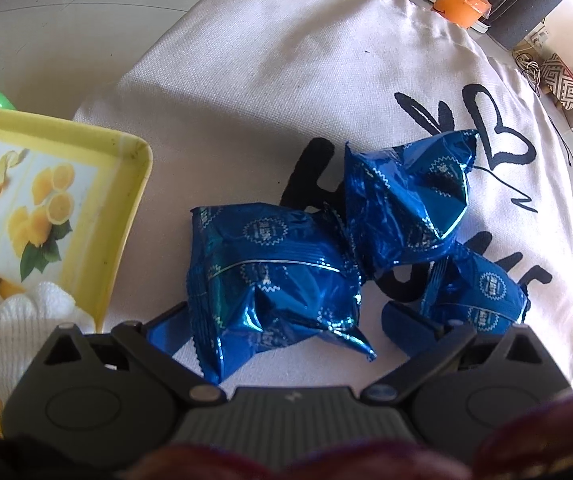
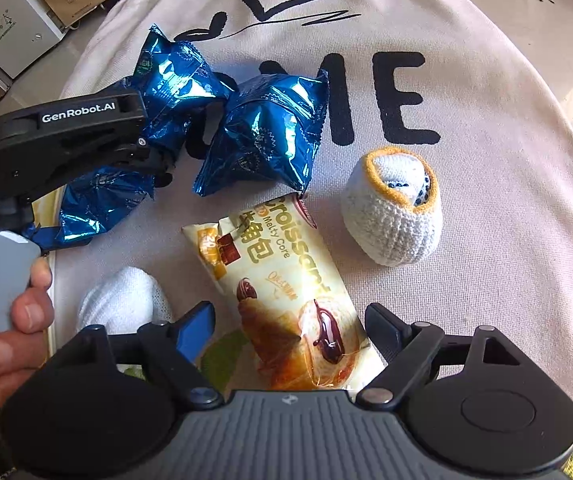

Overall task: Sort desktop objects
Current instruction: 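Grasp the croissant snack bag with the right tool while the left tool grasps a blue candy, then lift and carry the croissant bag toward the tray while the left tool carries the candy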

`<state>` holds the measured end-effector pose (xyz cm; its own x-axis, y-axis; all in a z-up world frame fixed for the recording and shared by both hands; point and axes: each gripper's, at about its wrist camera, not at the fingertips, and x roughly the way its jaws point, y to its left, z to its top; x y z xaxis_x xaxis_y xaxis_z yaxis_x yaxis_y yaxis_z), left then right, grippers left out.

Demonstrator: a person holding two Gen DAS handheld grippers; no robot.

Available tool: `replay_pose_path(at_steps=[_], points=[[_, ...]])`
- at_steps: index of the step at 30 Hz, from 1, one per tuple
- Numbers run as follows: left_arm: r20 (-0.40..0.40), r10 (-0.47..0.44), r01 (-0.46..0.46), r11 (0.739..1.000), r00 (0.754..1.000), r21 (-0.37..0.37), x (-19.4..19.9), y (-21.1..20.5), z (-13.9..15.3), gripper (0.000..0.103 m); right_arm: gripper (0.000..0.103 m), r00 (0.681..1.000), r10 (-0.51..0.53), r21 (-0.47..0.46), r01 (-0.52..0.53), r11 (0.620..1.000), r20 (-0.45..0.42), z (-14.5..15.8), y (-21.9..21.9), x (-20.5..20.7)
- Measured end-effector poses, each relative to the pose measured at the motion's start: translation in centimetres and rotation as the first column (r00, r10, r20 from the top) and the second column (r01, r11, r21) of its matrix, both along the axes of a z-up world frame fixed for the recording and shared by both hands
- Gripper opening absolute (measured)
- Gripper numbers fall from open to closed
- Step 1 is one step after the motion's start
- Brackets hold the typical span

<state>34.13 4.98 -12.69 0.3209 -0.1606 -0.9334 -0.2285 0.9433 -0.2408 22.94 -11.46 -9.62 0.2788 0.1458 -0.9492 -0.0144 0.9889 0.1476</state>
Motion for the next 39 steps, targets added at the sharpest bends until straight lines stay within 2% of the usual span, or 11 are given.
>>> replay_pose_path(at_steps=[8, 15, 19, 21, 23, 25, 29, 34, 39], points=[[0.002, -0.039, 0.038, 0.997, 0.999, 0.064, -0.2, -0.8, 0.0, 0.102, 0.083, 1.0, -0.019, -0.012, 0.019, 1.0, -0.016, -0.4, 0.1, 0.4], [0.007, -0.055, 0.054, 0.993, 0.998, 0.106, -0.4, -1.3, -0.1, 0.102, 0.084, 1.0, -0.002, -0.061, 0.003, 0.998, 0.007, -0.6, 0.5, 0.5], [0.026, -0.05, 0.047, 0.992, 0.998, 0.121, -0.9, -1.1, 0.2, 0.094, 0.08, 1.0, 0.006, -0.045, -0.004, 0.999, 0.028, -0.4, 0.1, 0.5], [0.034, -0.045, 0.041, 0.993, 0.998, 0.112, -1.1, -0.7, 0.4, 0.084, 0.07, 0.999, 0.018, -0.024, -0.018, 1.0, 0.035, -0.1, 0.0, 0.5], [0.04, -0.026, 0.023, 0.997, 0.999, 0.08, -1.2, 0.1, 0.6, 0.082, 0.063, 0.999, 0.019, -0.005, -0.019, 1.0, 0.042, 0.1, -0.2, 0.4], [0.042, -0.013, 0.01, 0.998, 0.999, 0.059, -1.4, 0.7, 0.7, 0.077, 0.061, 0.999, 0.018, 0.014, -0.019, 1.0, 0.047, 0.1, -0.4, 0.3], [0.027, 0.016, -0.017, 1.0, 0.999, 0.009, -1.7, 1.5, 1.1, 0.077, 0.06, 0.998, 0.028, 0.048, -0.03, 0.998, 0.055, 0.3, -1.2, 0.7], [0.046, -0.011, 0.01, 1.0, 0.999, 0.025, -2.5, 1.6, 1.9, 0.077, 0.06, 0.995, 0.056, 0.107, -0.065, 0.992, 0.088, 1.5, 0.3, -0.3], [0.063, -0.017, 0.015, 0.999, 0.998, 0.032, -2.9, 1.7, 2.7, 0.077, 0.06, 0.991, 0.064, 0.114, -0.078, 0.99, 0.116, 2.3, 0.6, -0.8]])
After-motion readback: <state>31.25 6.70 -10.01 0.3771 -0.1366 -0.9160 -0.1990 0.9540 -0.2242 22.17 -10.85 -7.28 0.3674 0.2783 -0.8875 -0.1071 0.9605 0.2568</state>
